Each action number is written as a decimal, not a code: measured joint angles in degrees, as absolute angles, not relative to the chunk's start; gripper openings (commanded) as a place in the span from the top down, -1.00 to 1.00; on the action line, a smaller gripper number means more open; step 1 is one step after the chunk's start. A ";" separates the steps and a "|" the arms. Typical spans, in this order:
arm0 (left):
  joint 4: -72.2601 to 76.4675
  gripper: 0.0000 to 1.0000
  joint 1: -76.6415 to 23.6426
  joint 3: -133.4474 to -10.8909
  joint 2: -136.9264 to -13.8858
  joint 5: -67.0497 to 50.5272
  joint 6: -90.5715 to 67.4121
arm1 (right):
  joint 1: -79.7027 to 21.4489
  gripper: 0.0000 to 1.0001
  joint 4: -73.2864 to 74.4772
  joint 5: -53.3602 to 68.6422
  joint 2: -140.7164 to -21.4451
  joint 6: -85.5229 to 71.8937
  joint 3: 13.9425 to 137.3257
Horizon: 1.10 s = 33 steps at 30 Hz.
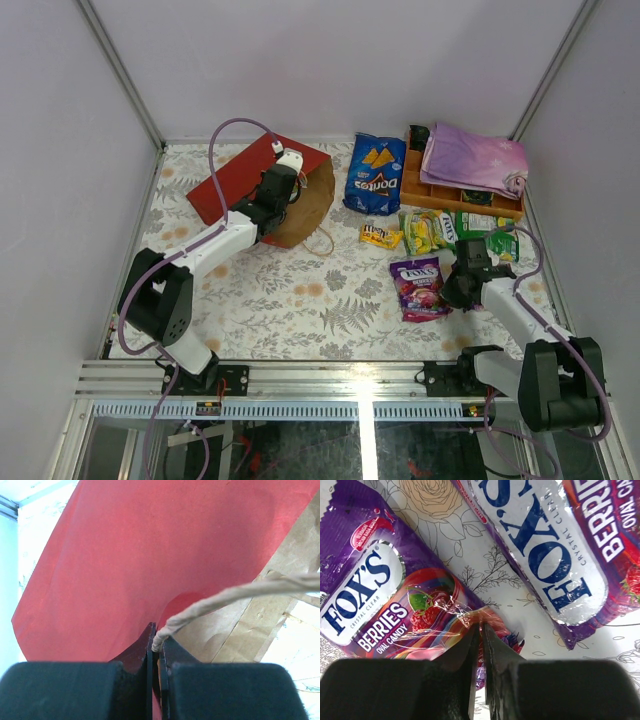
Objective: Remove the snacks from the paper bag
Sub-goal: Adjust the snack at the center of the board.
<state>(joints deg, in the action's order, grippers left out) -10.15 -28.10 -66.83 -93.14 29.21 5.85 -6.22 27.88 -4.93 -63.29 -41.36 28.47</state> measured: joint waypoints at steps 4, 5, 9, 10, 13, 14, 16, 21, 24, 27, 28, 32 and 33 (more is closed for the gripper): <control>-10.15 1.00 -28.10 -66.83 -93.14 29.19 5.85 | -5.28 0.57 26.57 -3.81 -64.69 -41.89 28.40; -10.15 1.00 -28.10 -66.83 -93.14 29.19 5.85 | -5.21 0.55 26.30 -3.81 -64.84 -42.09 28.40; -10.15 1.00 -28.10 -66.83 -93.14 29.21 5.85 | -5.19 0.52 26.15 -3.86 -64.62 -42.52 28.38; -10.15 1.00 -28.10 -66.83 -93.14 29.21 5.85 | -5.19 0.50 26.24 -3.90 -64.36 -42.52 28.38; -10.15 1.00 -28.10 -66.83 -93.14 29.21 5.85 | -5.19 0.41 27.11 -4.73 -61.63 -42.48 28.40; -10.15 1.00 -28.10 -66.83 -93.14 29.19 5.85 | -5.19 0.37 27.68 -5.37 -60.01 -42.44 28.51; -10.17 1.00 -28.10 -66.83 -93.14 29.19 5.85 | -5.19 0.28 28.86 -6.55 -56.53 -42.13 29.15; -10.17 1.00 -28.10 -66.83 -93.14 29.19 5.85 | -5.19 0.09 27.86 -6.24 -48.38 -39.83 33.04; -10.17 1.00 -28.12 -66.83 -93.14 29.19 5.85 | -5.19 -0.02 25.61 -3.60 -49.04 -38.48 33.76; -10.17 1.00 -28.16 -66.83 -93.14 29.19 5.85 | -5.50 -0.23 24.18 -0.08 -54.24 -36.88 34.46; -10.20 1.00 -28.16 -66.83 -93.14 29.19 5.85 | -6.04 -0.30 23.70 0.71 -56.34 -36.40 34.54; -10.22 1.00 -28.21 -66.83 -93.21 29.23 5.85 | -13.74 -0.45 23.27 1.04 -62.17 -34.20 34.74; -10.22 1.00 -28.21 -66.83 -93.27 29.23 5.85 | -15.29 -0.45 23.24 1.04 -62.85 -33.82 34.89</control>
<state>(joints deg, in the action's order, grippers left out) -10.22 -28.21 -66.83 -93.27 29.23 5.85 -15.29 23.24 1.04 -62.85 -33.82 34.89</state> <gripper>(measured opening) 0.008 0.707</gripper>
